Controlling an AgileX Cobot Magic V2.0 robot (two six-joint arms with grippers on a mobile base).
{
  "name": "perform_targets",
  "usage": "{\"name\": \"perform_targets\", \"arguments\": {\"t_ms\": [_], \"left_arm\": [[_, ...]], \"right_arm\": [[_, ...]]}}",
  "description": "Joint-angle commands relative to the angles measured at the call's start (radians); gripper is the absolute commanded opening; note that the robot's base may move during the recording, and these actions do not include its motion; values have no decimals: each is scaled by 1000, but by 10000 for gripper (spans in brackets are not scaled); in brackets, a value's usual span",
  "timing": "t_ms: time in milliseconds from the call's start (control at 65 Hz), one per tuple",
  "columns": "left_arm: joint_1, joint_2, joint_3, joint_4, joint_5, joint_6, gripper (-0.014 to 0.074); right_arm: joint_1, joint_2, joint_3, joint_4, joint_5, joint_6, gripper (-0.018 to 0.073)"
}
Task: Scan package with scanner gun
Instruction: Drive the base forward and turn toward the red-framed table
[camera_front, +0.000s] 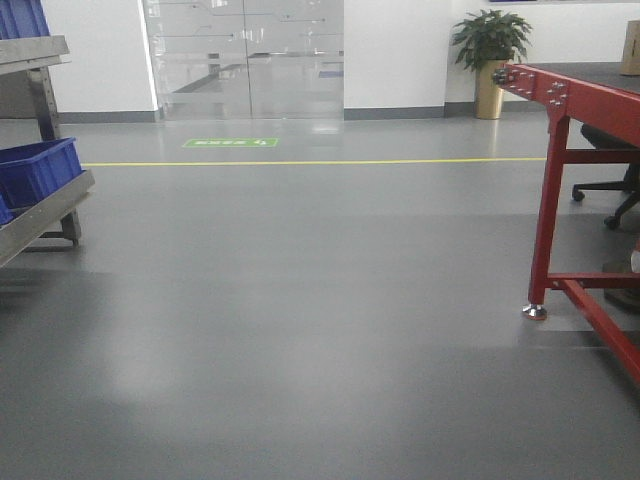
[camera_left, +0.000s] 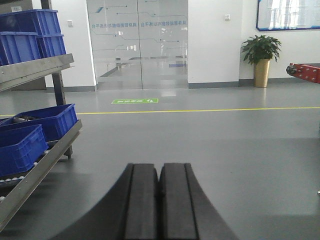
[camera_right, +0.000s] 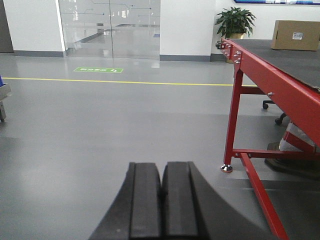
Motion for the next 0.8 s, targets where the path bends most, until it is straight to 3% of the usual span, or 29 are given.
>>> {"name": "perform_targets", "arguments": {"t_ms": [0,784], "left_arm": [[2,-3,-4,-4,-18,-4,-111],[2,-3,-4,-4,-18,-4,-111]], "right_arm": [[-1,-4,0,3,-16,-6,-154],[-1,-4,0,3,-16,-6,-154]]}}
